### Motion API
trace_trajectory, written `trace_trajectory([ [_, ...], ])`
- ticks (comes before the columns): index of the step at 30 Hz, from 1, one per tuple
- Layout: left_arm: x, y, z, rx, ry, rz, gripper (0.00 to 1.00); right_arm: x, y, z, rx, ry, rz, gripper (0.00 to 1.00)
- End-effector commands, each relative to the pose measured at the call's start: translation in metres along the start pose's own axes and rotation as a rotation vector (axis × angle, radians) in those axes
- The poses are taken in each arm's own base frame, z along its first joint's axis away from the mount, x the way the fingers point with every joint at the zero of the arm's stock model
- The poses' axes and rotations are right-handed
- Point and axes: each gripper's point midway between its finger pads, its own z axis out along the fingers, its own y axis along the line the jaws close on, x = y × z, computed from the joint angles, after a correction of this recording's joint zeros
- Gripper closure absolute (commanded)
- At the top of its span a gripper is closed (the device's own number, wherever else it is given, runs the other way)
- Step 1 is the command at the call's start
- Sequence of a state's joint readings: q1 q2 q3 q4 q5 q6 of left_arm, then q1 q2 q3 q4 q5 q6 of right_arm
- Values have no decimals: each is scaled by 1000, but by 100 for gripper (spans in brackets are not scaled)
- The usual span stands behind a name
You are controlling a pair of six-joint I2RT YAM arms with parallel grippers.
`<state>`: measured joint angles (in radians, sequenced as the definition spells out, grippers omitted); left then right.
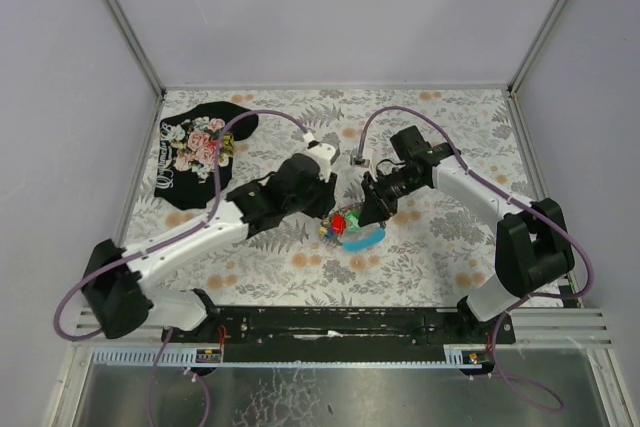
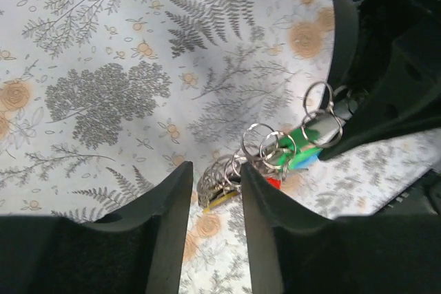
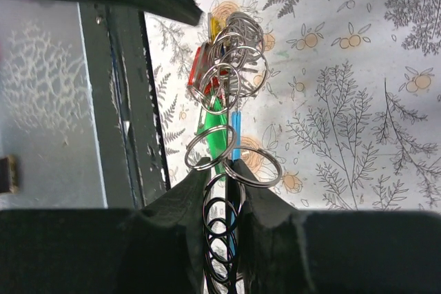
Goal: Remove the keys from the keyring
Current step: Pick up the key from the keyring.
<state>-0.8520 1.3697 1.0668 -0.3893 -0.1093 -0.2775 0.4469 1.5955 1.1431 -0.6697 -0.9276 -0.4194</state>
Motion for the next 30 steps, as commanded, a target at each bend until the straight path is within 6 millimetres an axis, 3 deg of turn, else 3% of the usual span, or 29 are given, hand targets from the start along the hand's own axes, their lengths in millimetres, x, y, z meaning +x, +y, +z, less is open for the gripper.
trace_trajectory([
  [1, -14, -18, -34, 150, -128, 48, 58, -8, 32, -15, -82, -41, -275, 100],
  [3, -8, -26, -44, 233, -178, 48, 50, -2, 37, -16, -100, -39, -357, 100],
  [5, -4, -35, -53, 316, -229, 45, 49, 5, 40, -16, -113, -30, -424, 100],
  [12, 20, -55, -58, 493, -267, -2, 56, 18, 34, -15, -119, 16, -523, 100],
  [23, -4, -76, -76, 720, -282, -80, 54, 32, 30, -17, -93, 48, -654, 100],
  [30, -14, -91, -83, 886, -202, -242, 64, 32, 33, -17, -102, 40, -669, 100],
])
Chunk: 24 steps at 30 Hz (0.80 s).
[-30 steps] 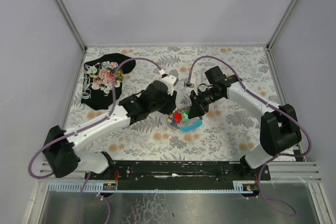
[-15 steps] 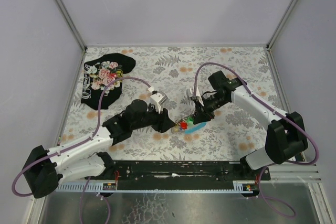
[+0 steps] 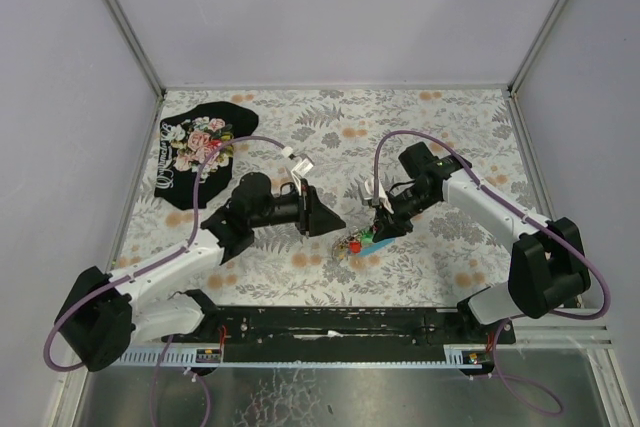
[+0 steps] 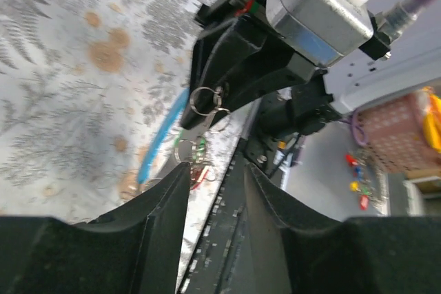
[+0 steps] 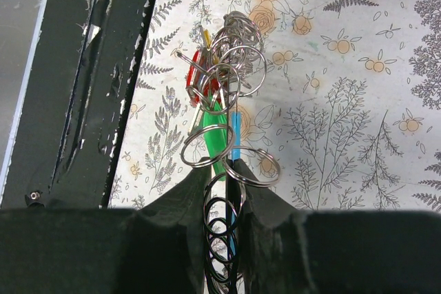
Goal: Remove the keys from the keyring
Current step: Pick up the key from the keyring.
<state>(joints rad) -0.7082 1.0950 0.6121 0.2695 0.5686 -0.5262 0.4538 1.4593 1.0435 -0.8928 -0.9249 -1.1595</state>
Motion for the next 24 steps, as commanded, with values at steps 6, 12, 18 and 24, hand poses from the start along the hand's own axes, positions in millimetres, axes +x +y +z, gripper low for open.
trace_trajectory([
  [6, -10, -27, 12, 149, 26, -137, 66, -15, 5, -4, -2, -40, -79, 100],
  [12, 3, -14, 26, 102, 73, -151, 66, -15, 5, -4, -4, -39, -77, 100],
  [18, 11, -4, 31, 60, 98, -161, 65, -14, 6, -3, -10, -42, -72, 100],
  [24, 15, 6, 34, 15, 114, -154, 64, -14, 7, -2, -17, -44, -66, 100],
])
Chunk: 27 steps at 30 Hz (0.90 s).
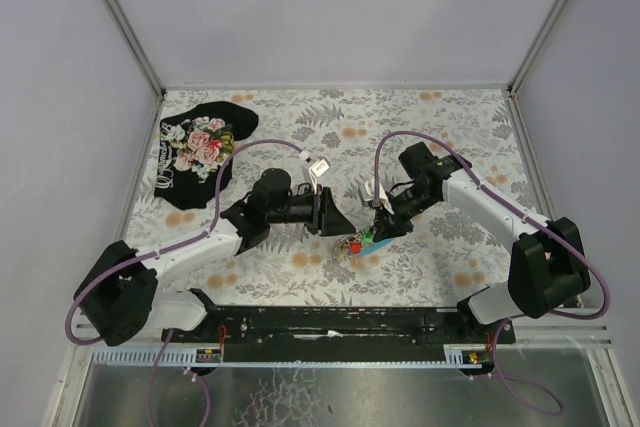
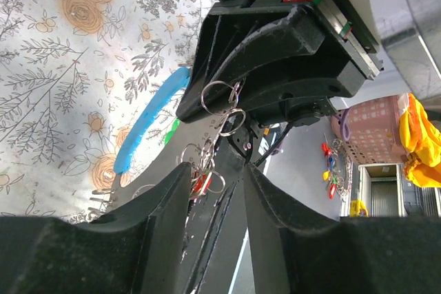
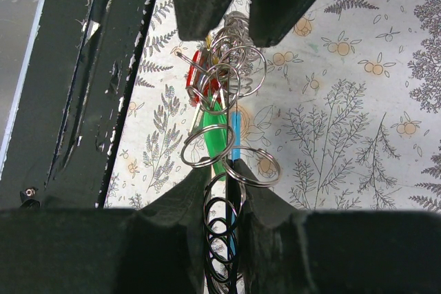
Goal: Remove the keys from the keyring
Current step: Pick up the key from the keyring.
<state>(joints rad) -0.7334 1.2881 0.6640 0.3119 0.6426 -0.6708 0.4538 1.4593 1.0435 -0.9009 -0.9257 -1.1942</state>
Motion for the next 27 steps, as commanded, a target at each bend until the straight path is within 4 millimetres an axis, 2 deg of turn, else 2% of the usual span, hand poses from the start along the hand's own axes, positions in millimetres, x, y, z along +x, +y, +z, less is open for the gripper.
trace_trajectory([
  [1, -8, 1, 3, -23, -11, 42, 64, -15, 6, -2, -12, -45, -39, 100],
  [8, -5, 10, 4, -61, -4, 34, 63, -14, 7, -2, -17, -46, -38, 100],
  [17, -4, 9, 11, -42, 10, 24, 65, -15, 8, -2, -21, -51, -38, 100],
  [27, -10, -14, 9, 44, -9, 23, 74, -15, 9, -1, -25, -52, -38, 100],
])
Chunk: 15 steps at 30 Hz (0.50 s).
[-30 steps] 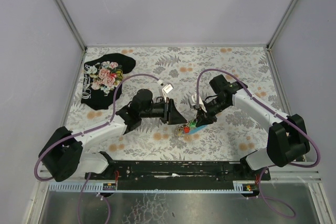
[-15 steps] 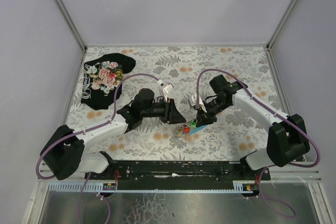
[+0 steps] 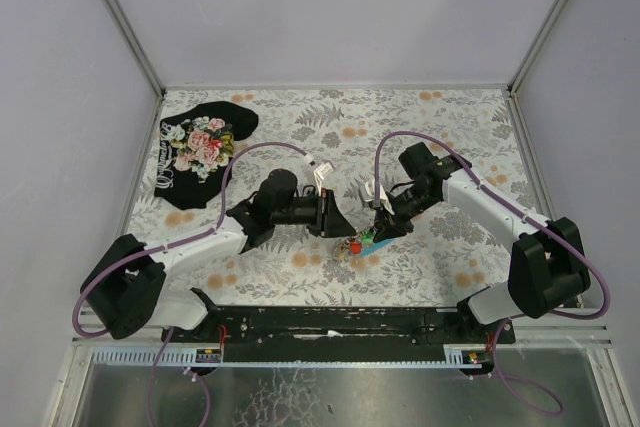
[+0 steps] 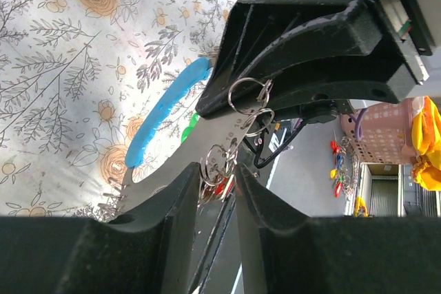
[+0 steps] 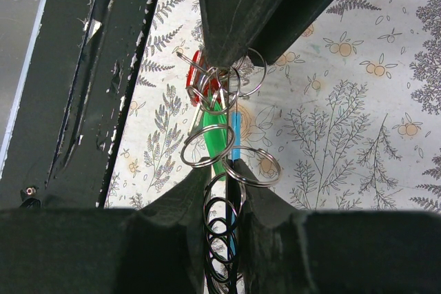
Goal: Remove the keys from the keyring
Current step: Pick up the key from the keyring.
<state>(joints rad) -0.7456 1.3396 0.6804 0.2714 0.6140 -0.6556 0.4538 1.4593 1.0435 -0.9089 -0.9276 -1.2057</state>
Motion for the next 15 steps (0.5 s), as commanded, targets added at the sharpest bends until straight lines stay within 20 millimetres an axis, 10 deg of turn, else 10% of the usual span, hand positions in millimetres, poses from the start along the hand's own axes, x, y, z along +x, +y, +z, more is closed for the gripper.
trace_trajectory([
  [1, -18, -32, -2, 108, -45, 48, 75, -15, 8, -1, -20, -52, -34, 100],
  [15, -19, -38, -2, 128, -48, 42, 92, -18, 9, -1, -25, -65, -33, 100],
])
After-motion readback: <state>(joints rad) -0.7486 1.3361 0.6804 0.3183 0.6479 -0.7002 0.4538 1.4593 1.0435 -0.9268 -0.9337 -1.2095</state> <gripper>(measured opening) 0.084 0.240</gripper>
